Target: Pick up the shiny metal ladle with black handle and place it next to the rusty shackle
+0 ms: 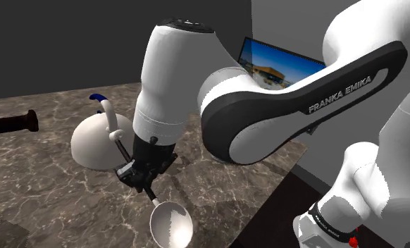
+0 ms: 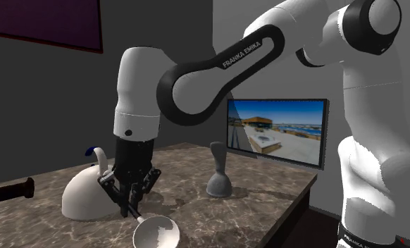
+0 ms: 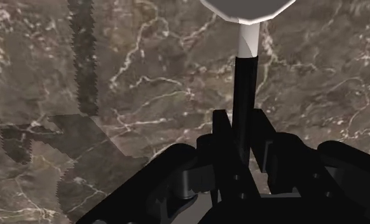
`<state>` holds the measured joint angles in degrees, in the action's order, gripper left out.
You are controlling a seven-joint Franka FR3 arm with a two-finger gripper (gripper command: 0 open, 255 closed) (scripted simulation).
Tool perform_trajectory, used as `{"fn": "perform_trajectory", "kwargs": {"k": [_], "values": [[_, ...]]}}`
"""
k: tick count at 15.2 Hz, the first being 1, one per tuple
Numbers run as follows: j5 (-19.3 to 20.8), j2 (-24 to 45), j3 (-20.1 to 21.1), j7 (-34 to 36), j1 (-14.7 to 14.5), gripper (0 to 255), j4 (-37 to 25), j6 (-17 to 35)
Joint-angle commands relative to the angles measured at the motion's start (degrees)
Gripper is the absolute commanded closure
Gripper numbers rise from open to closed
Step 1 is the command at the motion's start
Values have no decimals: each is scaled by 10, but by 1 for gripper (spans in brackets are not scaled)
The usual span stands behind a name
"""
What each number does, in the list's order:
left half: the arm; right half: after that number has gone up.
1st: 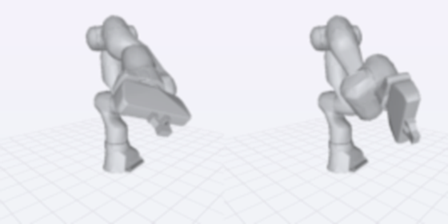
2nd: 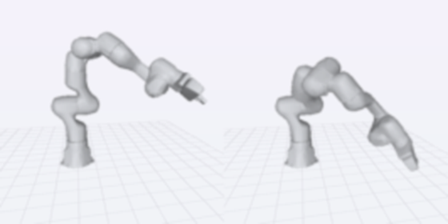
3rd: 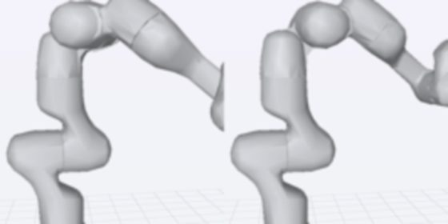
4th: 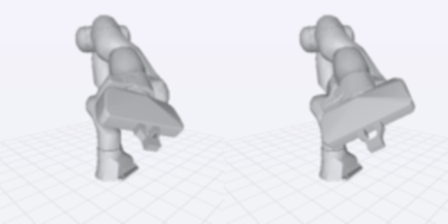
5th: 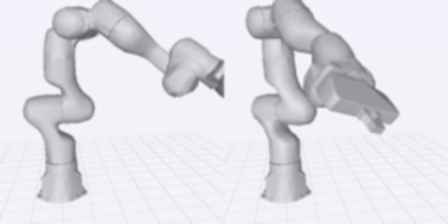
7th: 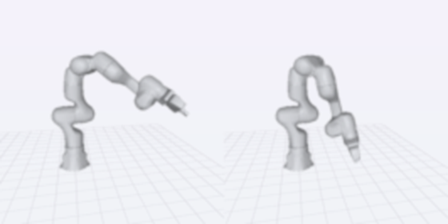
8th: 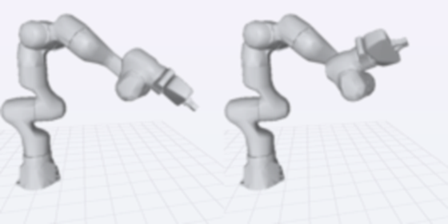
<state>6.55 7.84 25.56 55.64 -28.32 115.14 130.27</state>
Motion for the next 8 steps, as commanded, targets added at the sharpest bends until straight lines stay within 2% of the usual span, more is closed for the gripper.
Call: {"fn": "perform_trajectory", "kwargs": {"k": [1,8], "values": [[5,8,-1,4,-1,255,8,14],[27,36,-6,20,-5,255,30,62]]}}
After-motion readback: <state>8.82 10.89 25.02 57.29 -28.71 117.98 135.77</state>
